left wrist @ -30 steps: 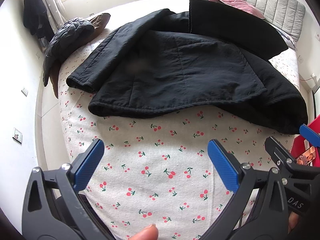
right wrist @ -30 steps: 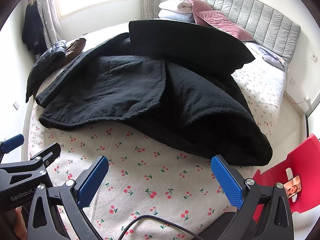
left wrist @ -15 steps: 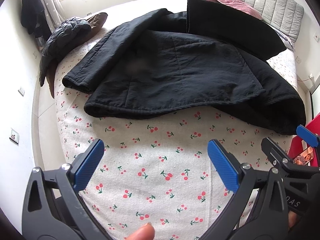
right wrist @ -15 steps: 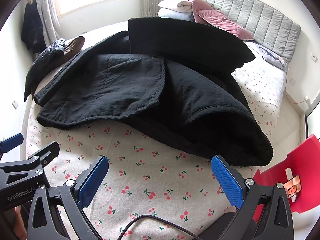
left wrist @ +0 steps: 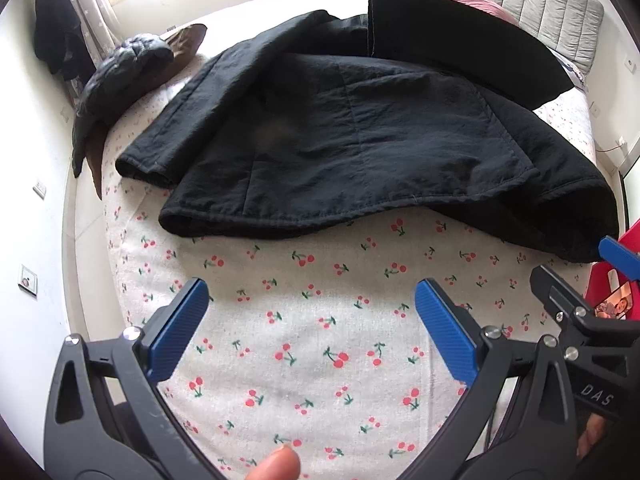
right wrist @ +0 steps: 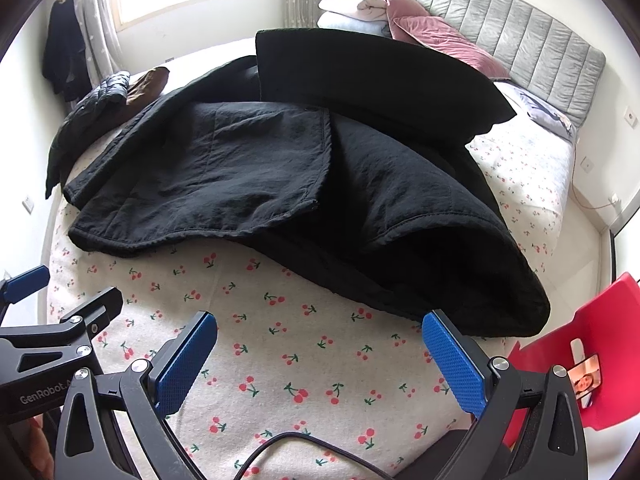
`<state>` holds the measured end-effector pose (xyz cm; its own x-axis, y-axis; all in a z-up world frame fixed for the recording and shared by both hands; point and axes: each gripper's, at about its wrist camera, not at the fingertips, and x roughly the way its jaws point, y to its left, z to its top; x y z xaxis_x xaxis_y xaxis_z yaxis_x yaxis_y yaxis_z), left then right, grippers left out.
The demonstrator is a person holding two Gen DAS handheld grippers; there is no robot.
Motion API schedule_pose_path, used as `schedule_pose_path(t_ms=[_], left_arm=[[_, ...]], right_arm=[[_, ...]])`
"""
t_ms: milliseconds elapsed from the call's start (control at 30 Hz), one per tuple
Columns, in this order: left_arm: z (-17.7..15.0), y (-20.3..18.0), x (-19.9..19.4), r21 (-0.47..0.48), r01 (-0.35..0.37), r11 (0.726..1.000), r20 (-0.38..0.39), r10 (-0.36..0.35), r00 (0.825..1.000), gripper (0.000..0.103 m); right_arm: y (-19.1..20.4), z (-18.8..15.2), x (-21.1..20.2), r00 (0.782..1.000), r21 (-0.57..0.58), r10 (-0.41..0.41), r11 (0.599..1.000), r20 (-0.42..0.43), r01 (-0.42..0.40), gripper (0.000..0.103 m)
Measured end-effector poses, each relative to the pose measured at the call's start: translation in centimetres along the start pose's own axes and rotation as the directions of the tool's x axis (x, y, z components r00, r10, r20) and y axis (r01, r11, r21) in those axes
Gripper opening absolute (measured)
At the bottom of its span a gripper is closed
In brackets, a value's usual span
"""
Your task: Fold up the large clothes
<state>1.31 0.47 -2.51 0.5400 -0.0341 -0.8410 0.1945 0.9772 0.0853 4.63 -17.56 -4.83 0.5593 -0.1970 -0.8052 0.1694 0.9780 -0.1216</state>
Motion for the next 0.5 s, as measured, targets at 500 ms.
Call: schedule_pose_path(t_ms=[500], left_arm=[[5.3,0.6,-0.8,0.201,0.171,0.965,-0.014,-0.172,0.985,0.103]], right_arm=[[-2.7,4.2,0.0,0.996,0.023,0.086,0.996,0.023,-0.086,0.103]])
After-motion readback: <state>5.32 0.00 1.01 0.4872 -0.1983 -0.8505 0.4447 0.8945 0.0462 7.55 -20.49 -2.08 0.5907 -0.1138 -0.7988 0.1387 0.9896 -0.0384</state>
